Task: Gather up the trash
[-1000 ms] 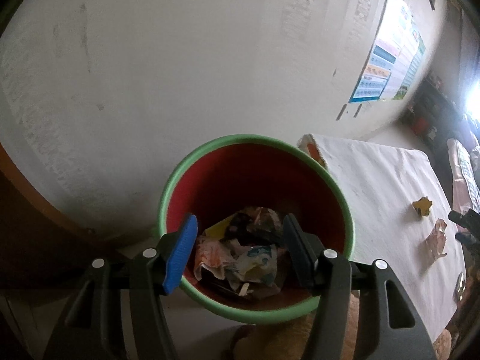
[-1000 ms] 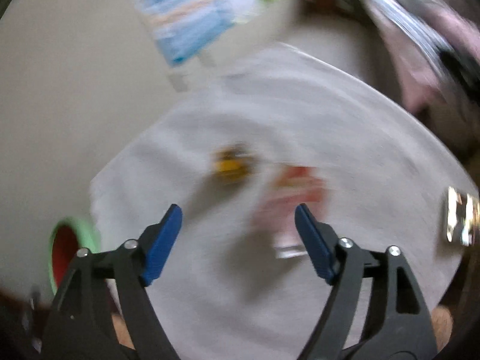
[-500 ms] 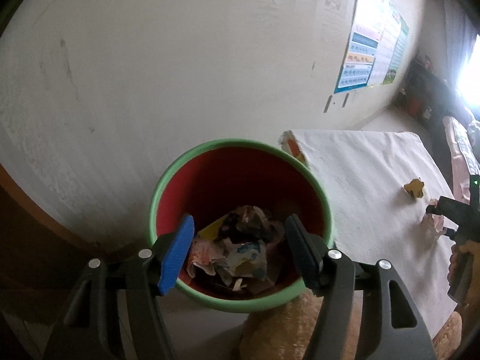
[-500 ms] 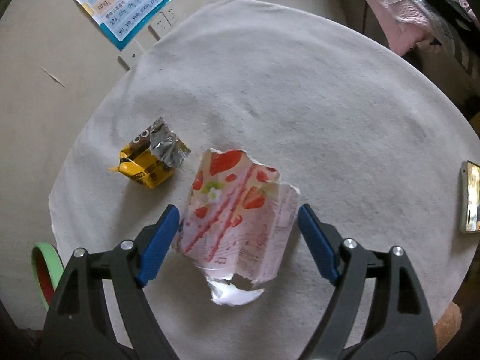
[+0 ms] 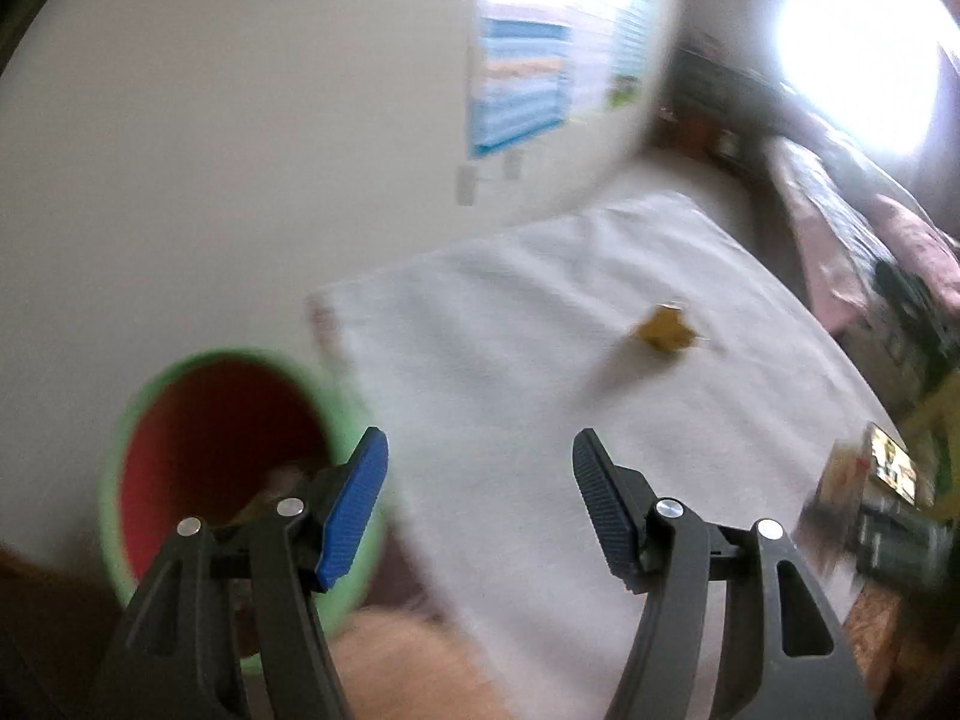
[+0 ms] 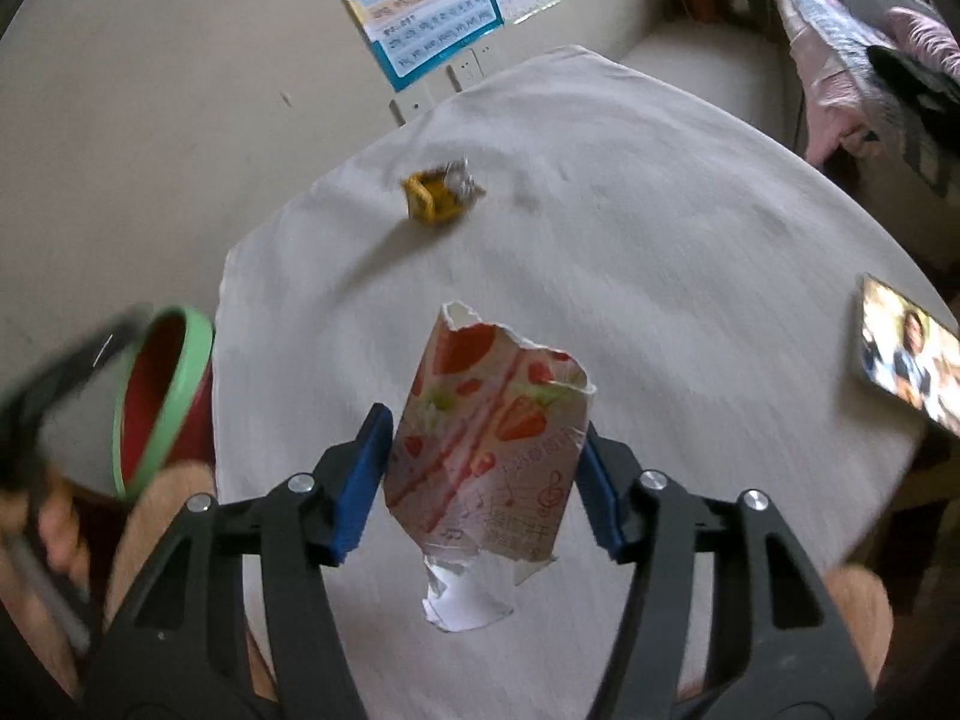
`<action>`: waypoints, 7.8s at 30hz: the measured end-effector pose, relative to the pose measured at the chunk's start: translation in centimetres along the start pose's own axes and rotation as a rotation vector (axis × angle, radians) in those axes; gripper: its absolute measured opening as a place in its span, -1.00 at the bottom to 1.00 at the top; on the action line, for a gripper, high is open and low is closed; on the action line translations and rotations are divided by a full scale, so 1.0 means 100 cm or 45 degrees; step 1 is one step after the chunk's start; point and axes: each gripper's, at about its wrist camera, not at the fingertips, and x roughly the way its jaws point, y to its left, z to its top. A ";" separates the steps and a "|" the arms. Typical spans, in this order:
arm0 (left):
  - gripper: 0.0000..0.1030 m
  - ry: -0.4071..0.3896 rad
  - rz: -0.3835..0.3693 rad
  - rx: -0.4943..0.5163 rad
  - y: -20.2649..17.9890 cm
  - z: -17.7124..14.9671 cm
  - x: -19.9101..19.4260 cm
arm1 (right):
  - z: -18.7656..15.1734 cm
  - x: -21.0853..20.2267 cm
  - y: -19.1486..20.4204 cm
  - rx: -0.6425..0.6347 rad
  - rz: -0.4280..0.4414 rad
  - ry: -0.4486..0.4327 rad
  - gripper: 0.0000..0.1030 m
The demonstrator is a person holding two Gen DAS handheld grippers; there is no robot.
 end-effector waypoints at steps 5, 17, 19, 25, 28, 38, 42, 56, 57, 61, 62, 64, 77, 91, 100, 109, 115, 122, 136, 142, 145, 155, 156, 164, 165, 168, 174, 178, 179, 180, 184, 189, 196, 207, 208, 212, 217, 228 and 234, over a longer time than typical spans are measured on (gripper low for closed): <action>0.19 0.088 -0.088 0.136 -0.070 0.030 0.062 | -0.009 -0.008 -0.002 -0.028 0.003 -0.042 0.17; 0.16 0.161 -0.085 0.125 -0.134 0.070 0.136 | -0.015 0.010 -0.018 0.002 0.123 -0.001 0.20; 0.16 0.158 -0.075 0.137 -0.139 0.074 0.143 | -0.016 0.011 -0.019 0.011 0.137 0.001 0.20; -0.13 0.273 -0.025 0.112 -0.140 0.080 0.170 | -0.017 0.010 -0.020 0.026 0.158 0.003 0.20; -0.40 0.276 -0.012 0.060 -0.130 0.078 0.171 | -0.016 0.011 -0.021 0.026 0.158 0.005 0.20; -0.48 0.118 -0.013 0.193 -0.110 0.052 0.103 | -0.016 0.021 -0.015 0.002 0.106 0.042 0.20; -0.48 0.113 -0.024 0.123 -0.082 0.035 0.070 | -0.017 0.027 -0.012 -0.017 0.068 0.062 0.20; -0.47 0.041 -0.006 0.018 -0.008 -0.034 -0.025 | -0.015 0.040 0.006 -0.109 -0.030 0.112 0.20; -0.47 0.053 -0.010 -0.013 -0.001 -0.036 -0.027 | -0.015 0.040 0.009 -0.118 -0.040 0.113 0.20; -0.47 0.023 0.001 -0.062 0.017 -0.040 -0.036 | -0.018 0.036 0.019 -0.179 -0.076 0.108 0.20; -0.47 0.014 0.000 -0.070 0.021 -0.040 -0.039 | -0.020 0.035 0.021 -0.191 -0.084 0.111 0.20; -0.47 -0.002 -0.005 -0.084 0.024 -0.041 -0.043 | -0.021 0.035 0.026 -0.217 -0.101 0.116 0.20; -0.47 -0.054 -0.020 -0.139 0.046 -0.048 -0.057 | -0.020 0.030 0.045 -0.250 -0.141 0.132 0.20; -0.47 -0.038 -0.012 -0.196 0.062 -0.057 -0.055 | -0.003 0.009 0.103 -0.328 -0.035 0.079 0.20; -0.46 -0.036 0.024 -0.246 0.083 -0.060 -0.053 | 0.011 0.010 0.145 -0.373 0.060 0.060 0.20; -0.46 -0.029 0.087 -0.296 0.109 -0.066 -0.050 | 0.016 0.015 0.174 -0.424 0.110 0.057 0.20; -0.46 -0.038 0.139 -0.344 0.130 -0.068 -0.051 | 0.017 0.023 0.193 -0.454 0.142 0.077 0.20; -0.46 -0.026 0.197 -0.406 0.158 -0.072 -0.047 | 0.021 0.033 0.223 -0.505 0.181 0.086 0.20; -0.44 -0.007 0.233 -0.490 0.187 -0.079 -0.039 | 0.026 0.060 0.276 -0.620 0.208 0.113 0.21; -0.44 -0.002 0.232 -0.526 0.199 -0.080 -0.034 | 0.030 0.066 0.295 -0.689 0.203 0.102 0.21; -0.44 -0.003 0.236 -0.535 0.205 -0.080 -0.033 | 0.031 0.070 0.305 -0.716 0.207 0.099 0.21; -0.39 -0.005 0.265 -0.542 0.218 -0.074 -0.024 | 0.036 0.077 0.321 -0.739 0.207 0.079 0.34; -0.38 -0.008 0.269 -0.541 0.218 -0.072 -0.023 | 0.036 0.077 0.320 -0.734 0.208 0.081 0.35; 0.17 -0.011 0.269 -0.542 0.216 -0.066 -0.020 | 0.034 0.064 0.291 -0.647 0.214 0.071 0.50; 0.23 -0.005 0.264 -0.541 0.216 -0.066 -0.019 | 0.034 0.061 0.286 -0.639 0.211 0.068 0.51; 0.30 0.005 0.265 -0.530 0.208 -0.066 -0.018 | 0.030 0.050 0.263 -0.595 0.192 0.058 0.58; 0.47 -0.014 0.235 -0.484 0.176 -0.058 -0.028 | 0.031 0.021 0.206 -0.441 0.140 -0.008 0.70; 0.66 -0.088 0.128 -0.387 0.132 -0.039 -0.046 | 0.037 -0.021 0.173 -0.386 0.083 -0.176 0.78; 0.75 -0.119 0.106 -0.351 0.118 -0.033 -0.053 | 0.039 -0.034 0.165 -0.378 0.063 -0.233 0.89; 0.79 -0.148 0.093 -0.325 0.106 -0.028 -0.058 | 0.043 -0.044 0.159 -0.372 0.049 -0.286 0.91; 0.85 -0.328 0.055 -0.226 0.056 -0.007 -0.087 | 0.046 -0.095 0.136 -0.361 -0.086 -0.555 0.91; 0.85 -0.505 0.051 -0.172 0.009 0.009 -0.119 | 0.034 -0.141 0.119 -0.372 -0.185 -0.904 0.91; 0.85 -0.634 0.123 -0.140 -0.021 0.012 -0.151 | 0.027 -0.151 0.084 -0.206 -0.256 -0.984 0.91; 0.85 -0.582 0.157 -0.111 -0.028 0.013 -0.151 | 0.031 -0.135 0.066 -0.115 -0.242 -0.890 0.91; 0.85 -0.582 0.158 -0.109 -0.027 0.013 -0.151 | 0.032 -0.133 0.065 -0.115 -0.242 -0.883 0.91; 0.85 -0.576 0.163 -0.104 -0.026 0.012 -0.149 | 0.028 -0.130 0.067 -0.112 -0.235 -0.855 0.91; 0.85 -0.557 0.163 -0.115 -0.023 0.011 -0.145 | 0.026 -0.127 0.070 -0.130 -0.231 -0.838 0.91; 0.85 -0.541 0.173 -0.124 -0.020 0.012 -0.141 | 0.024 -0.121 0.071 -0.133 -0.208 -0.789 0.91; 0.85 -0.532 0.177 -0.121 -0.019 0.012 -0.138 | 0.024 -0.118 0.070 -0.130 -0.209 -0.770 0.91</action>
